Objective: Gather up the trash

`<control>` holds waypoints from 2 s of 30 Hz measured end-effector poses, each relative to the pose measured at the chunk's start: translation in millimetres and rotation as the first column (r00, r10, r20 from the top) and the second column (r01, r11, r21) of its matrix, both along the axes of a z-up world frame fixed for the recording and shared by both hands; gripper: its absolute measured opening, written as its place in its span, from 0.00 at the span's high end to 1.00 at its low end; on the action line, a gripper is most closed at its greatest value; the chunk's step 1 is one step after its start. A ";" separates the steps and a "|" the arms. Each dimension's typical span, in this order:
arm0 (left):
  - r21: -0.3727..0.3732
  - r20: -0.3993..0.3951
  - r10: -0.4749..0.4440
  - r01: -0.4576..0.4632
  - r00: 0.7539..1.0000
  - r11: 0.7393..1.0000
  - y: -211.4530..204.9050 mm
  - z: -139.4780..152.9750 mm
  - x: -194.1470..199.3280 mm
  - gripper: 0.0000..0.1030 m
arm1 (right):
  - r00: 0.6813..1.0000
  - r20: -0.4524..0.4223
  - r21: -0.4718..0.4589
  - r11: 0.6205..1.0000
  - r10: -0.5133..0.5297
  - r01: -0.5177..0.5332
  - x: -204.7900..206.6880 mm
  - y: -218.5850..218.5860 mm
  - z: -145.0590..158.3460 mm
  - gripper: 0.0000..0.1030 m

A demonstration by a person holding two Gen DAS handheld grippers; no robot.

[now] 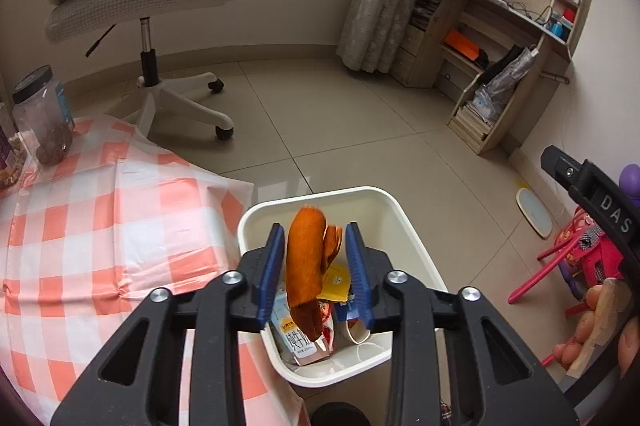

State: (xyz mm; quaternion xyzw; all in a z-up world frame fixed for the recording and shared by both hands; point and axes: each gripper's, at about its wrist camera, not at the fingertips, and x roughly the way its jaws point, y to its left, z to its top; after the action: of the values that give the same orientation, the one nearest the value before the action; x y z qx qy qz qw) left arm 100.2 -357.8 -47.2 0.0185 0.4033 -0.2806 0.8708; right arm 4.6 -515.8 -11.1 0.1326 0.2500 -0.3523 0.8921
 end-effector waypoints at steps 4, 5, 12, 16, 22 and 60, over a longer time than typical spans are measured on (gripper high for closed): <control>0.012 -0.012 -0.022 0.022 1.000 1.000 -12.7 0.5 -1.7 0.38 | 1.000 0.008 -0.025 0.999 -0.030 0.030 -11.6 -5.1 6.1 0.07; 0.016 -0.009 -0.021 0.021 1.000 1.000 -12.5 2.1 -3.4 0.33 | 0.999 0.010 -0.037 0.999 -0.031 0.031 -13.4 -3.7 7.6 0.07; 0.028 0.118 0.077 -0.080 0.990 0.996 28.3 28.6 -18.9 0.09 | 0.999 0.019 -0.154 0.987 0.039 -0.036 -20.2 41.6 16.7 0.07; -0.001 0.268 0.225 -0.233 0.937 0.972 82.6 51.4 -34.6 0.06 | 0.994 0.068 -0.155 0.985 0.091 -0.080 -25.7 71.8 22.0 0.07; -0.043 0.333 0.380 -0.389 0.863 0.920 174.4 67.9 -51.2 0.06 | 0.975 0.136 -0.098 0.982 0.174 -0.162 -25.9 128.6 21.3 0.07; -0.003 0.274 0.579 -0.601 0.768 0.799 322.3 44.1 -63.3 0.06 | 0.860 0.068 -0.142 0.858 0.506 -0.494 18.9 290.9 -9.4 0.07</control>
State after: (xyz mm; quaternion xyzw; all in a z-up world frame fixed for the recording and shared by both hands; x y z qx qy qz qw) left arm 36.9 -35.4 -3.1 -0.0353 0.2818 0.0296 0.9584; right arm 23.5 -224.9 -20.5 0.0272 0.2079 -0.1155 0.9709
